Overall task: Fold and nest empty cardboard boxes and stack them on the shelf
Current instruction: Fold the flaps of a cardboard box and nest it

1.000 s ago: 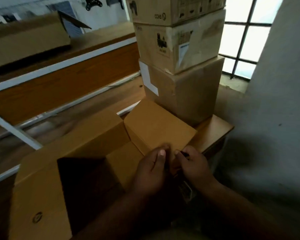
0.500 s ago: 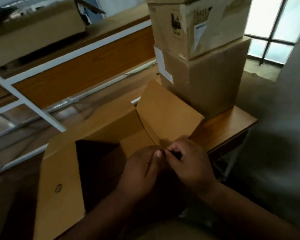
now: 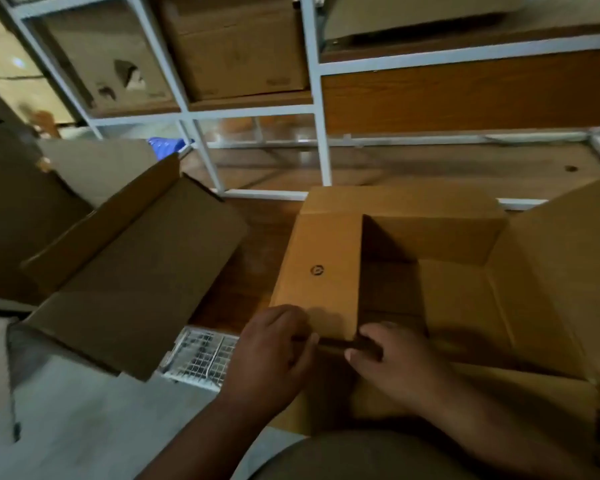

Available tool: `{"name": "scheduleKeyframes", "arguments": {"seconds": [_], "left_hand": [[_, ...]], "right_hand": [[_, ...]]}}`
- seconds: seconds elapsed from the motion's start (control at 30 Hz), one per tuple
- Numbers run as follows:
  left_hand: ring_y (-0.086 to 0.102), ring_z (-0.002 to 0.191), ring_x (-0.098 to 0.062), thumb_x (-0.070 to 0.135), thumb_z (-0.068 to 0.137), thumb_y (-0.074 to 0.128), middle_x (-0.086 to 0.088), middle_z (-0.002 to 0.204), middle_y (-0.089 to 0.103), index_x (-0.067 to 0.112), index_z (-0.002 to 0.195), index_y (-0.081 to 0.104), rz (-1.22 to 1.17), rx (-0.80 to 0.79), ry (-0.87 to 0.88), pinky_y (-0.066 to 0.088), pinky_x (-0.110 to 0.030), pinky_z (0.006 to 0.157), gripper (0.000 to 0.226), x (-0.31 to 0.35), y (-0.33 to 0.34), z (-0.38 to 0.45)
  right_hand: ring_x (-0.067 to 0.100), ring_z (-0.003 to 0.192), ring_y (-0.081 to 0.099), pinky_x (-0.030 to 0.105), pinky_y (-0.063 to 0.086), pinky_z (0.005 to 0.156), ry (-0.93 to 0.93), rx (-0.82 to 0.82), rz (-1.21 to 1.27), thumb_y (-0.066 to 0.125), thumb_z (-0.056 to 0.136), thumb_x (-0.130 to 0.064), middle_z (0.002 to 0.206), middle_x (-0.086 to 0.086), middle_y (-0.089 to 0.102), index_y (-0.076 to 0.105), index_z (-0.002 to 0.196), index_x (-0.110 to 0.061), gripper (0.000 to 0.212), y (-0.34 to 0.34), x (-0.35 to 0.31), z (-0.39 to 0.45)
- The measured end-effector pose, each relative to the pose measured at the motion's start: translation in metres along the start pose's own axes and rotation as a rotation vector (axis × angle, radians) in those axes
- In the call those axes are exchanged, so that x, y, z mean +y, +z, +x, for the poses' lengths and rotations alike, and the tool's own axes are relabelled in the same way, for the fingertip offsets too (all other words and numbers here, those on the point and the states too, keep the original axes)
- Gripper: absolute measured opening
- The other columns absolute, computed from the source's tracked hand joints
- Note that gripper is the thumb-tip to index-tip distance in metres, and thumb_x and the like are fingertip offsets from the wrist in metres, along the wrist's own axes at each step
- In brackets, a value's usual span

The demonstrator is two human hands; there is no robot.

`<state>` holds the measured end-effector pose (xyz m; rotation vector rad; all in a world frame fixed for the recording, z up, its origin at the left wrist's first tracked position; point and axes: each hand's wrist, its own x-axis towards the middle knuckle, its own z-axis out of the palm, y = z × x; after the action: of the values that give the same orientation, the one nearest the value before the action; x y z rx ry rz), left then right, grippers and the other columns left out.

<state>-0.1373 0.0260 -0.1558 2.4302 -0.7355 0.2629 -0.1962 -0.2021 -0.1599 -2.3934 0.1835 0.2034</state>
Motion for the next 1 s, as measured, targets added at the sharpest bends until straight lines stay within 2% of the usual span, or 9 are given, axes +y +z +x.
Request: {"name": "scheduleKeyframes", "arguments": {"seconds": [0.13, 0.2, 0.27, 0.37, 0.43, 0.6, 0.77, 0.87, 1.0], "left_hand": [[0.056, 0.125, -0.01, 0.045, 0.094, 0.072, 0.012, 0.138, 0.057, 0.028, 0.132, 0.065, 0.033, 0.015, -0.067, 0.057, -0.034, 0.099, 0.042, -0.03, -0.001, -0.02], [0.051, 0.135, -0.01, 0.045, 0.093, 0.074, 0.013, 0.148, 0.05, 0.033, 0.146, 0.055, 0.025, 0.015, -0.085, 0.051, -0.032, 0.105, 0.058, -0.04, -0.003, -0.029], [0.049, 0.138, -0.007, 0.048, 0.093, 0.074, 0.015, 0.152, 0.049, 0.036, 0.151, 0.052, 0.006, 0.021, -0.139, 0.049, -0.029, 0.107, 0.063, -0.047, -0.006, -0.036], [0.051, 0.129, -0.002, 0.049, 0.095, 0.073, 0.013, 0.143, 0.055, 0.03, 0.142, 0.062, 0.01, 0.06, -0.181, 0.046, -0.017, 0.101, 0.052, -0.057, -0.012, -0.046], [0.051, 0.122, 0.001, 0.049, 0.096, 0.072, 0.012, 0.137, 0.058, 0.027, 0.137, 0.064, 0.031, 0.072, -0.202, 0.037, -0.009, 0.095, 0.047, -0.061, -0.016, -0.052], [0.058, 0.119, -0.004, 0.048, 0.098, 0.068, 0.009, 0.134, 0.063, 0.024, 0.139, 0.065, -0.022, 0.065, -0.221, 0.039, -0.009, 0.097, 0.047, -0.074, -0.022, -0.064], [0.058, 0.122, -0.005, 0.042, 0.1, 0.06, 0.008, 0.137, 0.063, 0.024, 0.144, 0.061, -0.081, 0.02, -0.183, 0.036, -0.006, 0.099, 0.048, -0.086, -0.019, -0.07], [0.058, 0.123, -0.006, 0.038, 0.103, 0.056, 0.006, 0.14, 0.062, 0.022, 0.147, 0.059, -0.148, -0.013, -0.151, 0.042, -0.011, 0.1, 0.048, -0.093, -0.012, -0.069], [0.063, 0.112, -0.011, 0.028, 0.107, 0.06, 0.002, 0.13, 0.066, 0.016, 0.144, 0.059, -0.223, -0.016, -0.078, 0.055, -0.031, 0.092, 0.039, -0.102, 0.003, -0.061]], "right_hand": [[0.001, 0.094, 0.064, 0.023, 0.055, 0.075, -0.024, -0.003, 0.015, 0.067, 0.101, -0.055, 0.107, -0.022, 0.06, 0.062, 0.102, -0.044, 0.012, 0.014, -0.014, 0.007], [-0.005, 0.108, 0.059, 0.019, 0.052, 0.083, -0.12, 0.077, 0.009, 0.066, 0.1, -0.057, 0.116, -0.031, 0.054, 0.055, 0.115, -0.054, 0.019, 0.015, -0.026, 0.008], [-0.005, 0.123, 0.052, 0.024, 0.053, 0.094, -0.231, 0.106, -0.007, 0.063, 0.1, -0.06, 0.132, -0.033, 0.049, 0.044, 0.14, -0.056, 0.044, 0.017, -0.039, 0.01], [-0.007, 0.139, 0.031, 0.023, 0.039, 0.111, -0.334, 0.006, -0.082, 0.057, 0.106, -0.054, 0.149, -0.032, 0.028, 0.019, 0.165, -0.046, 0.07, 0.027, -0.069, 0.021], [-0.005, 0.147, 0.024, 0.023, 0.032, 0.117, -0.402, -0.056, -0.141, 0.054, 0.11, -0.046, 0.164, -0.027, 0.021, 0.009, 0.171, -0.04, 0.075, 0.038, -0.091, 0.031], [0.013, 0.162, 0.016, 0.034, 0.031, 0.128, -0.478, -0.105, -0.313, 0.045, 0.114, -0.037, 0.179, -0.017, 0.004, 0.013, 0.172, -0.036, 0.067, 0.079, -0.11, 0.053], [0.02, 0.152, 0.031, 0.045, 0.047, 0.117, -0.527, -0.06, -0.513, 0.048, 0.11, -0.03, 0.176, -0.006, 0.025, 0.035, 0.166, -0.025, 0.058, 0.102, -0.102, 0.064], [0.023, 0.148, 0.037, 0.045, 0.05, 0.114, -0.515, -0.015, -0.533, 0.054, 0.108, -0.027, 0.173, -0.002, 0.035, 0.042, 0.163, -0.022, 0.057, 0.109, -0.1, 0.063], [0.022, 0.158, 0.029, 0.041, 0.037, 0.127, -0.458, 0.011, -0.464, 0.048, 0.112, -0.025, 0.179, -0.007, 0.022, 0.034, 0.169, -0.024, 0.059, 0.114, -0.098, 0.051]]}}
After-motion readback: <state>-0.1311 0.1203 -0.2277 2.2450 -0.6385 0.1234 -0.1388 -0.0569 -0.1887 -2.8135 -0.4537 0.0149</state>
